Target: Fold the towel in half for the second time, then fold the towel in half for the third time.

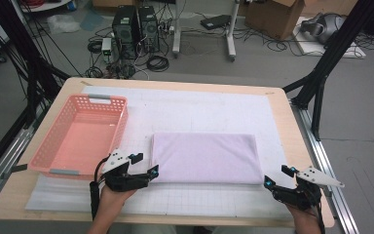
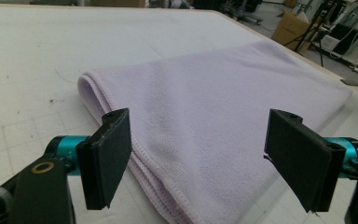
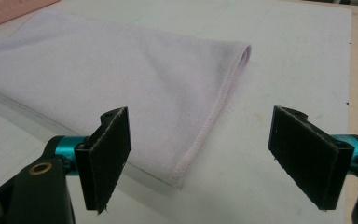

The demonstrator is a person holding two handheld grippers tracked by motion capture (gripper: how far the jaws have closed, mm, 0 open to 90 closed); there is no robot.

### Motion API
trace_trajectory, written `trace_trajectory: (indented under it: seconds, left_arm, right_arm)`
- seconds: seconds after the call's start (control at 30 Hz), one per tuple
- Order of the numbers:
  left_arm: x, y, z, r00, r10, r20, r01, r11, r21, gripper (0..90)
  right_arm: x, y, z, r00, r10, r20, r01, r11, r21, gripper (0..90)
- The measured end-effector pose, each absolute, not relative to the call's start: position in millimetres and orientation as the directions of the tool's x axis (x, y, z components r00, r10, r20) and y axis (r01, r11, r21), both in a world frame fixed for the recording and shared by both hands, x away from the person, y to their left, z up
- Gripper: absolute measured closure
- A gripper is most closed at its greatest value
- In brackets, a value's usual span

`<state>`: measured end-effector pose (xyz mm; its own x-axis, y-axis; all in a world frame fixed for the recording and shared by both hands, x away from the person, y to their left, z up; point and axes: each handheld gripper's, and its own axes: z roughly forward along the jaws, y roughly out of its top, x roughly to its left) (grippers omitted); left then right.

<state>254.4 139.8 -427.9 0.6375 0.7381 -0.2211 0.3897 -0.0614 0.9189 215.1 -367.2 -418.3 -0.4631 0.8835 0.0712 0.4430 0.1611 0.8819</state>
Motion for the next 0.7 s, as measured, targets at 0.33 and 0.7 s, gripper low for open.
trace_trajectory:
  seconds: [0.33, 0.7]
  left_arm:
    - [253.4, 142.5, -428.8, 0.637, 0.739, -0.22, 0.393, -0.066, 0.917, 23.6]
    - [253.9, 142.0, -433.5, 0.633, 0.734, -0.248, 0.443, -0.08, 0.893, 24.3]
  right_arm:
    - [216.9, -364.4, -419.0, -0.473, 0.878, 0.067, 0.437, 0.168, 0.884, 19.6]
    - [217.5, -364.4, -420.2, -0.475, 0.876, 0.087, 0.451, 0.157, 0.878, 19.7]
